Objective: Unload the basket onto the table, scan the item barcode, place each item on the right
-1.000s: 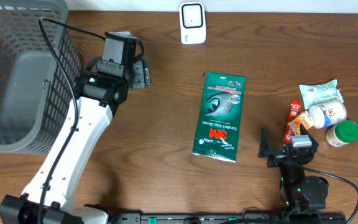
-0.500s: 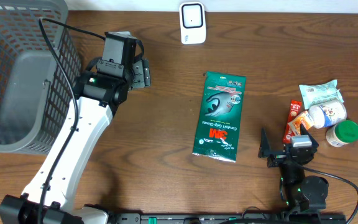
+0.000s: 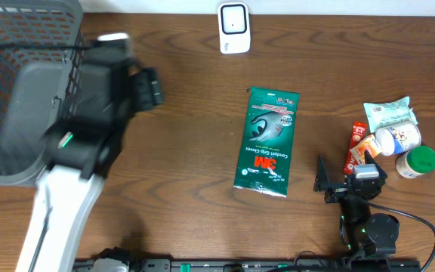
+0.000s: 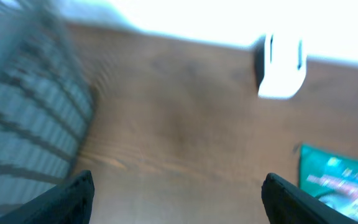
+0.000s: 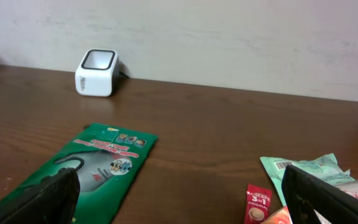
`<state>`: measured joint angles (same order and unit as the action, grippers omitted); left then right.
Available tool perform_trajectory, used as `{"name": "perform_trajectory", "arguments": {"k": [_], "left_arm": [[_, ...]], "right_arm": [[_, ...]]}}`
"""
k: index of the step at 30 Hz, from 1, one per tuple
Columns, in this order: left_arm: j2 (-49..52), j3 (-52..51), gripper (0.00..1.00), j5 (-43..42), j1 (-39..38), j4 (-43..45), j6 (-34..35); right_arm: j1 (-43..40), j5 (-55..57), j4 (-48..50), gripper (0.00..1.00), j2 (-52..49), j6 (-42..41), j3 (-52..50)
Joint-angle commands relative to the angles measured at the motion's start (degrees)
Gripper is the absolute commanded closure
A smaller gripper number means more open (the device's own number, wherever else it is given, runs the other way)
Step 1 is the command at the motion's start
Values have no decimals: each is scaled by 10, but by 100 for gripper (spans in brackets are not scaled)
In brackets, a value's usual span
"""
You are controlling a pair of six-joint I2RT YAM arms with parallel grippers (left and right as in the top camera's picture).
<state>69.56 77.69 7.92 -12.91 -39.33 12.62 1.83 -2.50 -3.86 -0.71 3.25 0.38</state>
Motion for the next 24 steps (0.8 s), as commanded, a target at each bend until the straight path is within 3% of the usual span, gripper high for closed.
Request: {"name": "perform_trajectory", "arguments": {"k": [1, 14, 24], "left_arm": [[-109, 0, 16, 9, 35, -15, -9], [-370, -20, 16, 42, 148, -156, -9], [-561, -149, 16, 43, 196, -178, -9]], "right_arm": [[-8, 9, -3, 1, 4, 7, -1], [-8, 9, -3, 1, 4, 7, -1], [-8, 9, -3, 1, 4, 7, -1]]}}
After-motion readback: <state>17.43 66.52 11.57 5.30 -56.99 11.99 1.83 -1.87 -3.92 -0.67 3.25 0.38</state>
